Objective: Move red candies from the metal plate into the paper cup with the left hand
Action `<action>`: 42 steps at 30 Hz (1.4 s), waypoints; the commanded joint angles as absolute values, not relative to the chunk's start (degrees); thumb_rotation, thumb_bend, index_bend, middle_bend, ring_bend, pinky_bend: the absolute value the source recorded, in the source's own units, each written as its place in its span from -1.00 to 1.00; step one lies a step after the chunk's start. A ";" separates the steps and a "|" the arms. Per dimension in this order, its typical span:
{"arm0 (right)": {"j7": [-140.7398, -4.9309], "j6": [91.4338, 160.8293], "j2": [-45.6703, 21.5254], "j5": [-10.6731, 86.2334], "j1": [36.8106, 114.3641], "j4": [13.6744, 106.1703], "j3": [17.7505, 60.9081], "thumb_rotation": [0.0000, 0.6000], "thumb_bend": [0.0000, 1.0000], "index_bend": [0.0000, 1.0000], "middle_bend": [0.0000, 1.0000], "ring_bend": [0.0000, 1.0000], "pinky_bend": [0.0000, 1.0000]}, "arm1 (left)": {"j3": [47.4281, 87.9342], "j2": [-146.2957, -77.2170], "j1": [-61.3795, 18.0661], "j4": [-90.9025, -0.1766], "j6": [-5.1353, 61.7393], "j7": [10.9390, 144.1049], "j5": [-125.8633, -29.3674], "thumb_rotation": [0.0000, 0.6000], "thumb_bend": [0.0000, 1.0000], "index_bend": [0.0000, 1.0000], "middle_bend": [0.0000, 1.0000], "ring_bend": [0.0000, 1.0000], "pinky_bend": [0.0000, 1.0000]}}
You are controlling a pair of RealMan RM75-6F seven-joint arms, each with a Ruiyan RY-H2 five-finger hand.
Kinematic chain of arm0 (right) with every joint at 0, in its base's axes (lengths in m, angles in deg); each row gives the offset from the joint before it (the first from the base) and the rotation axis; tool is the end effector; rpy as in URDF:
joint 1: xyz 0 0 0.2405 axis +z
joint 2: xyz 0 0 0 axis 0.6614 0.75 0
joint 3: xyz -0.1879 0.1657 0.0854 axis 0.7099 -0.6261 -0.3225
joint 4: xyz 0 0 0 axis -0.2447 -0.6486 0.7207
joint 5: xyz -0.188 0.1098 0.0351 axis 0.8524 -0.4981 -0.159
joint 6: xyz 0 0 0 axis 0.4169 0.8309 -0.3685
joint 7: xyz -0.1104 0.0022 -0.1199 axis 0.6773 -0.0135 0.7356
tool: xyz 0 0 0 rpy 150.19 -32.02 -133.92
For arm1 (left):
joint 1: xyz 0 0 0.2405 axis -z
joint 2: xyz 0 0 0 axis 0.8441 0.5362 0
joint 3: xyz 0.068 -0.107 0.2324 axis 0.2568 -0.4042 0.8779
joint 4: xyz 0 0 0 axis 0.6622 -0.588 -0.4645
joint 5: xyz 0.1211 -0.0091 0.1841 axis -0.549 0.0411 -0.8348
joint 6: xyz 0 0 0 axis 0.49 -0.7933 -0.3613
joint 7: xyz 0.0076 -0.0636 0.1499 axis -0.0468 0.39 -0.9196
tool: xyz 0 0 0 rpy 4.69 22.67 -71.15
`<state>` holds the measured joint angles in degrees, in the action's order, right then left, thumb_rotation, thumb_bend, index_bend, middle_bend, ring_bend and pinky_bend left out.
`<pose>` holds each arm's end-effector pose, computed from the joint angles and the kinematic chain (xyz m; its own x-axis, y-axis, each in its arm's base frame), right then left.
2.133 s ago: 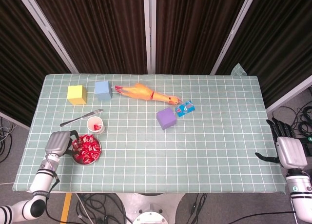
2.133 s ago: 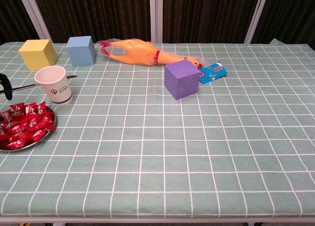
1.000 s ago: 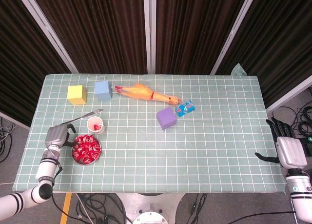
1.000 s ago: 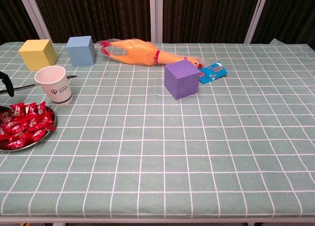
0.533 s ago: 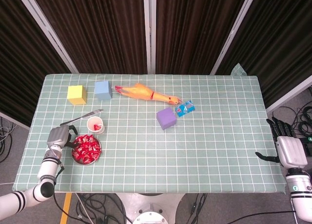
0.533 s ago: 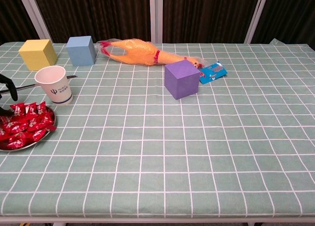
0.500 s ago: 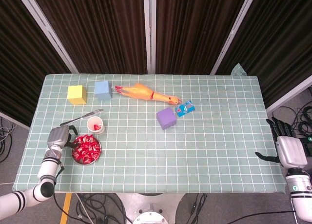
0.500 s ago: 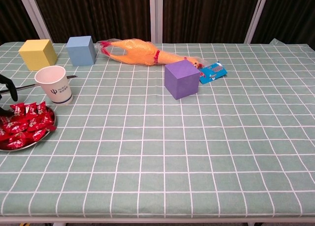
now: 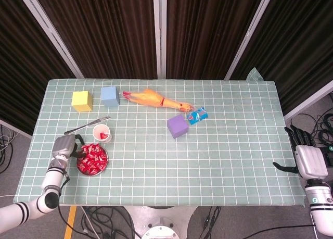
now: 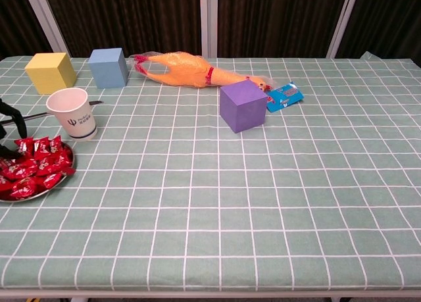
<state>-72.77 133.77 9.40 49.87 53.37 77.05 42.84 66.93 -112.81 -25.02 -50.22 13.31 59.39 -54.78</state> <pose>-0.3366 -0.2557 0.1580 0.3770 -0.1094 0.9197 -0.9199 0.0719 0.3856 -0.3200 0.3491 0.0036 0.2423 0.4465 0.8614 0.9043 0.2177 -0.3672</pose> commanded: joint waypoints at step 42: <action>-72.60 134.05 9.54 49.70 53.28 76.97 42.67 0.68 -1.00 -1.00 -1.00 -1.00 -1.00 | 67.17 -109.54 -22.81 -53.90 11.26 60.99 -50.22 1.00 -0.43 0.43 1.00 1.00 1.00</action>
<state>-72.60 134.05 9.54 49.69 53.28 76.97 42.67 67.22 -109.94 -22.90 -53.46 11.21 61.01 -50.38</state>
